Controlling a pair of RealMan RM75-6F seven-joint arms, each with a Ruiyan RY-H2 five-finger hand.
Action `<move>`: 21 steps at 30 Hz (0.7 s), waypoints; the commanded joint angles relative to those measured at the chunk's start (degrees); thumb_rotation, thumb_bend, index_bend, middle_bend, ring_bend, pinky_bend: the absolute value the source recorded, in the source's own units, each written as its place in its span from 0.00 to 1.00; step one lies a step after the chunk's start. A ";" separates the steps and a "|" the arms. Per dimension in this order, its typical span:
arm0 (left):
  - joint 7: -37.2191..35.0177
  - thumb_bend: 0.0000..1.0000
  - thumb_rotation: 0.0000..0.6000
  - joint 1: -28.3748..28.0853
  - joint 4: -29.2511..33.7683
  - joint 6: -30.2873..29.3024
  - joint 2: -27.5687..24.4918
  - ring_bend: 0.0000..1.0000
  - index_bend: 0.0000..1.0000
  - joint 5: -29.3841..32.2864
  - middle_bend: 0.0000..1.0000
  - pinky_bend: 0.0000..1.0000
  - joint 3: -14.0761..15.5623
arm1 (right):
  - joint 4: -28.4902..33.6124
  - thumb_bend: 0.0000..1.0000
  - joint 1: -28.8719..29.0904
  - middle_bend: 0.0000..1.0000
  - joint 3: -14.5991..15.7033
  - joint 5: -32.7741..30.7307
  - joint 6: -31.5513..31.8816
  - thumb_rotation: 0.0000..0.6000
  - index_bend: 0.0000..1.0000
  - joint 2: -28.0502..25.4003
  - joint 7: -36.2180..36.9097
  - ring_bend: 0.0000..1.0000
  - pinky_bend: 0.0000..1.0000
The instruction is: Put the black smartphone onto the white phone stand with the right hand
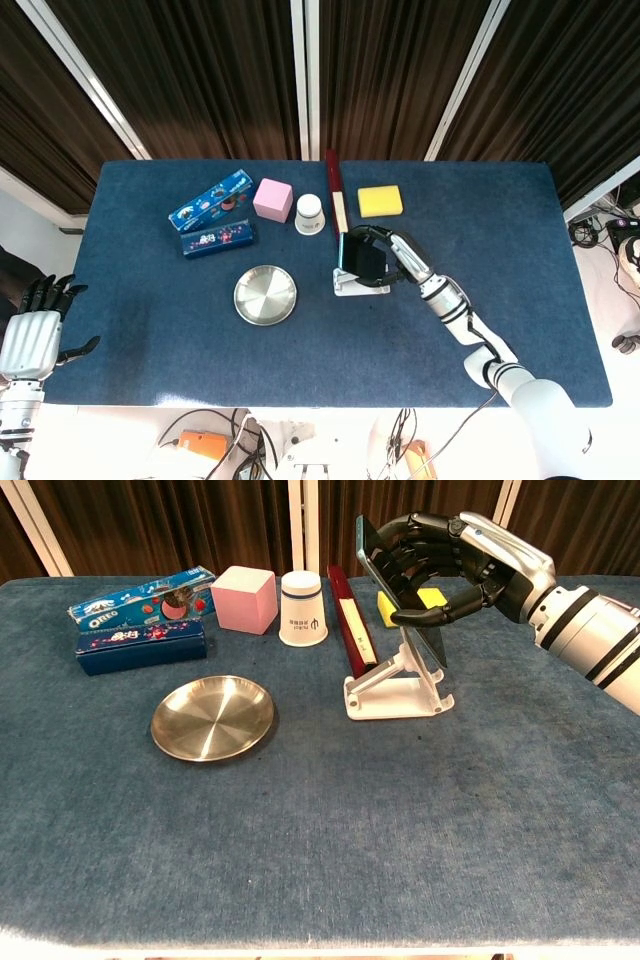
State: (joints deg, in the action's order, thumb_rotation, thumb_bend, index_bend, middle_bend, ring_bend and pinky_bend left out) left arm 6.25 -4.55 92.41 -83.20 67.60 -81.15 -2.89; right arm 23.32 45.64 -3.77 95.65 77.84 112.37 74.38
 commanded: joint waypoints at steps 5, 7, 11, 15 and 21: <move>-0.11 0.10 1.00 0.05 -0.16 0.11 0.03 0.05 0.21 0.19 0.11 0.00 0.06 | -2.59 0.49 -1.01 0.52 0.52 -1.35 -0.66 1.00 0.61 1.28 2.98 0.37 0.44; -0.19 0.10 1.00 0.10 -0.21 0.12 0.00 0.05 0.21 0.28 0.11 0.00 0.07 | -3.30 0.49 -1.27 0.52 0.66 -1.61 -0.98 1.00 0.61 1.55 3.75 0.36 0.44; -0.34 0.10 1.00 0.11 -0.28 0.13 0.12 0.05 0.21 0.19 0.11 0.00 0.14 | -4.62 0.49 -1.65 0.52 1.20 -1.86 -1.55 1.00 0.59 2.47 5.52 0.34 0.44; -0.45 0.10 1.00 0.08 -0.27 0.16 0.14 0.05 0.21 0.12 0.11 0.00 0.16 | -5.68 0.47 -1.72 0.51 1.63 -1.84 -1.19 1.00 0.58 3.27 6.14 0.32 0.42; -0.56 0.10 1.00 0.12 -0.27 0.15 0.06 0.05 0.21 0.16 0.11 0.00 0.16 | -6.72 0.45 -1.44 0.48 1.89 -2.11 -1.37 1.00 0.54 3.99 6.80 0.30 0.39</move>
State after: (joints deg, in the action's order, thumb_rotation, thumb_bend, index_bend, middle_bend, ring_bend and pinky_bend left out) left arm 5.69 -4.43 92.14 -83.05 67.66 -80.98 -2.73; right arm 16.67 44.16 -1.91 93.58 76.50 116.28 81.14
